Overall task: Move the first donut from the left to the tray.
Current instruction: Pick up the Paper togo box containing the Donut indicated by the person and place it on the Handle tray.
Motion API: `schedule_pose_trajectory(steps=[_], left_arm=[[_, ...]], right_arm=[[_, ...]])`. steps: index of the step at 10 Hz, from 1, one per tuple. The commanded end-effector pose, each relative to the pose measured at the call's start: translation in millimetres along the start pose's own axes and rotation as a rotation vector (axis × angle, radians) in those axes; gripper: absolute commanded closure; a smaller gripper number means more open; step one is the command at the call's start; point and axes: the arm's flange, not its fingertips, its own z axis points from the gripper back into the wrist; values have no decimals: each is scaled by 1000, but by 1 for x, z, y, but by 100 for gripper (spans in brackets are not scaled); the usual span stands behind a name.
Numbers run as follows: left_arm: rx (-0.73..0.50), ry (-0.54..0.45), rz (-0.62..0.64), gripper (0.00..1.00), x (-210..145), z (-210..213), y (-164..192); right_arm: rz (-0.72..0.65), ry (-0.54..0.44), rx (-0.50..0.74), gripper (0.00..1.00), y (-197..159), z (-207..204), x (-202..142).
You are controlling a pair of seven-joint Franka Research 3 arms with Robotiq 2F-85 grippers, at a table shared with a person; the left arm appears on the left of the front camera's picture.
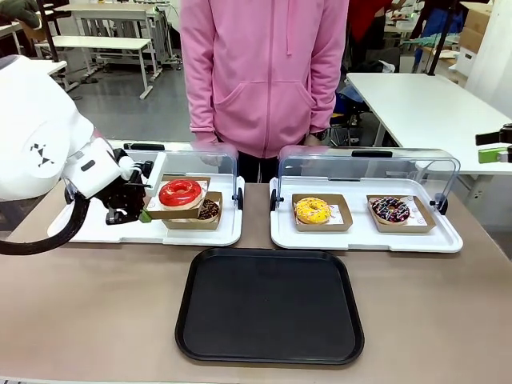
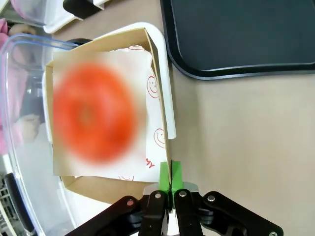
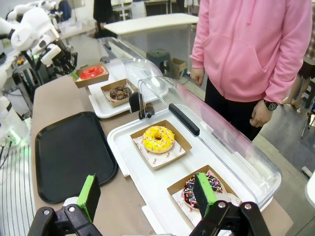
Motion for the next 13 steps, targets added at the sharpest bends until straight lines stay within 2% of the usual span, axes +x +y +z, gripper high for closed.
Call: schedule_pose_trajectory(steps=[1,3,7,11,13], left_arm=[[18,-2,-28,98,32,-16,-28],[15,-26,-30,98,81,-29,-70],[-58,23,0,98,174,-63,-151],[-80,11,-13,98,196,-68,-196],[-78,29,-34,98,194,-70,-198]], right_arm=[[19,-35,-2,0,-3,-1,2],[19,-35,-2,0,-3,-1,2],[19,-35,-2,0,-3,-1,2],[19,-35,-2,0,-3,-1,2],[19,-35,-2,0,-3,-1,2]])
